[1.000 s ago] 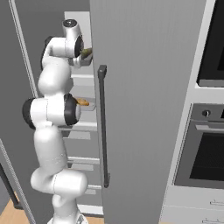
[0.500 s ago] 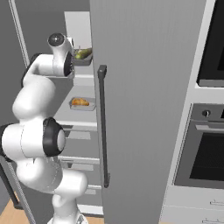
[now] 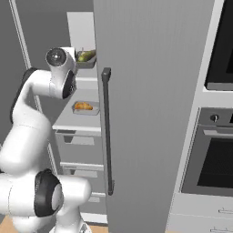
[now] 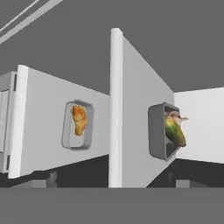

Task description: Take the meat container that has the chicken drumstick and place it on the second highest rack of the freezer. Then take the vegetable container that has the garlic and cucumber and place it on the highest rack of the freezer.

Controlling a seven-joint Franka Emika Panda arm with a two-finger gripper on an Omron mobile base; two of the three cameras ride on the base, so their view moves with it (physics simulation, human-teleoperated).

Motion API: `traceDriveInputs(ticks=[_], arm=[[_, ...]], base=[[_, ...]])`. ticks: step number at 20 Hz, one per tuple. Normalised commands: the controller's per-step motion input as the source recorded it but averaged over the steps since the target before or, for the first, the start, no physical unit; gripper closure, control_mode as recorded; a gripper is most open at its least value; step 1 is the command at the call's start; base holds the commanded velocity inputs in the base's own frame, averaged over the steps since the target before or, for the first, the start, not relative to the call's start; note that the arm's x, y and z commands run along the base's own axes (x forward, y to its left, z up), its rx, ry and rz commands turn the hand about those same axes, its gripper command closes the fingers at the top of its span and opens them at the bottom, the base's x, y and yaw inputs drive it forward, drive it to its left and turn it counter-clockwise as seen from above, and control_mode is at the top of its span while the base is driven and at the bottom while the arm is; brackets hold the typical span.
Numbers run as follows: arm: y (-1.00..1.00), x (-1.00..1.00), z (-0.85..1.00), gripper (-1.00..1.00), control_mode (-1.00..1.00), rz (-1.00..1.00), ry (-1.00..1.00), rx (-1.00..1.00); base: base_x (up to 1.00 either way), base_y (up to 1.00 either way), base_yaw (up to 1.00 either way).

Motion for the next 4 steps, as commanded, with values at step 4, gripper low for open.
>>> traceDriveInputs(ticks=[4], arm=[[-0.06, -1.0, 0.0, -1.0, -1.0, 0.0, 0.0, 0.0]], base=[[0.0, 0.0, 0.0]])
